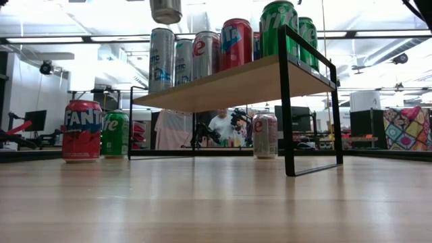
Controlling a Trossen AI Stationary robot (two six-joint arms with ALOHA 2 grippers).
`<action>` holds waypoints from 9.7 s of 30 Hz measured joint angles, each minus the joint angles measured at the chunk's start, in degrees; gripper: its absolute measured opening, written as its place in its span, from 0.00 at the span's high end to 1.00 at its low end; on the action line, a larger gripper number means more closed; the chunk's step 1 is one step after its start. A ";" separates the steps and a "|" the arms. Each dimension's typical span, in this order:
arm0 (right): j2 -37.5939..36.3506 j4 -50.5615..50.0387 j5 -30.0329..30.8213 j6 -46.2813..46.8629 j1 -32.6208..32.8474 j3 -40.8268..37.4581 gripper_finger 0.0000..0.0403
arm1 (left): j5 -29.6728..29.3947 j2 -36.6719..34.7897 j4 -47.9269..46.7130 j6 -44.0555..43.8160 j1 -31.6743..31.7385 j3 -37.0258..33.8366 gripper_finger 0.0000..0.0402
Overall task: Place canned beverage on shelf
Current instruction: Put the yellow soda can on the shelf aligned with the blue soda can
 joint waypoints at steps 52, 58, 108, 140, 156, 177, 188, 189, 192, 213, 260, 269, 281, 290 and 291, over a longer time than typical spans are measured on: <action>0.19 16.99 0.43 2.56 -5.58 -16.99 0.42 | -9.97 -0.73 -0.54 1.77 -4.50 -0.04 0.05; -1.16 17.46 0.26 1.61 -5.57 -19.93 0.42 | -9.97 -0.73 -0.54 1.75 -4.50 -0.04 0.05; -9.80 34.65 -3.60 -0.73 -7.81 -38.26 0.42 | -0.88 -0.37 -21.99 -11.82 2.81 -0.65 0.11; -9.78 33.75 -3.58 -0.01 -7.81 -38.41 0.39 | 10.93 8.27 -46.24 -31.56 23.90 -1.88 0.99; -9.75 35.26 -3.15 -0.17 -7.81 -40.57 0.39 | 11.08 9.76 -45.46 -31.76 26.05 -1.88 1.00; -9.75 35.59 -2.21 -0.05 -7.81 -40.68 0.30 | 11.10 9.76 -43.20 -32.04 27.79 -1.88 1.00; -9.75 35.57 -2.16 -0.12 -7.81 -40.68 0.31 | 11.10 9.76 -43.13 -32.79 28.51 -1.88 1.00; -9.75 35.57 -2.17 -0.12 -7.81 -40.68 0.31 | 11.10 9.76 -43.07 -32.81 28.55 -1.88 1.00; -9.75 35.55 -2.16 -0.09 -7.81 -40.68 0.29 | 11.13 9.76 -42.90 -32.87 28.83 -1.88 1.00; -9.75 35.52 -2.18 -0.09 -8.49 -41.08 0.30 | 12.81 9.76 -38.74 -33.14 30.77 -3.19 1.00; -9.89 35.57 -2.10 -2.33 -9.06 -38.74 0.27 | 13.09 14.24 -30.12 -29.72 33.20 -3.69 1.00; -10.08 35.44 -2.14 -3.25 -9.06 -37.76 0.27 | 13.03 14.22 -29.52 -29.57 33.20 -3.69 1.00; -11.25 28.34 -2.20 -2.85 -8.02 -32.47 0.27 | 13.03 14.22 -29.54 -29.57 33.57 -3.69 1.00; -11.42 9.32 -2.40 2.28 -7.49 -25.23 0.40 | 13.05 14.22 -29.52 -29.57 33.57 -3.69 1.00; -11.40 7.91 -2.52 2.83 -7.49 -24.75 0.43 | 13.05 14.22 -29.52 -29.57 33.57 -3.69 1.00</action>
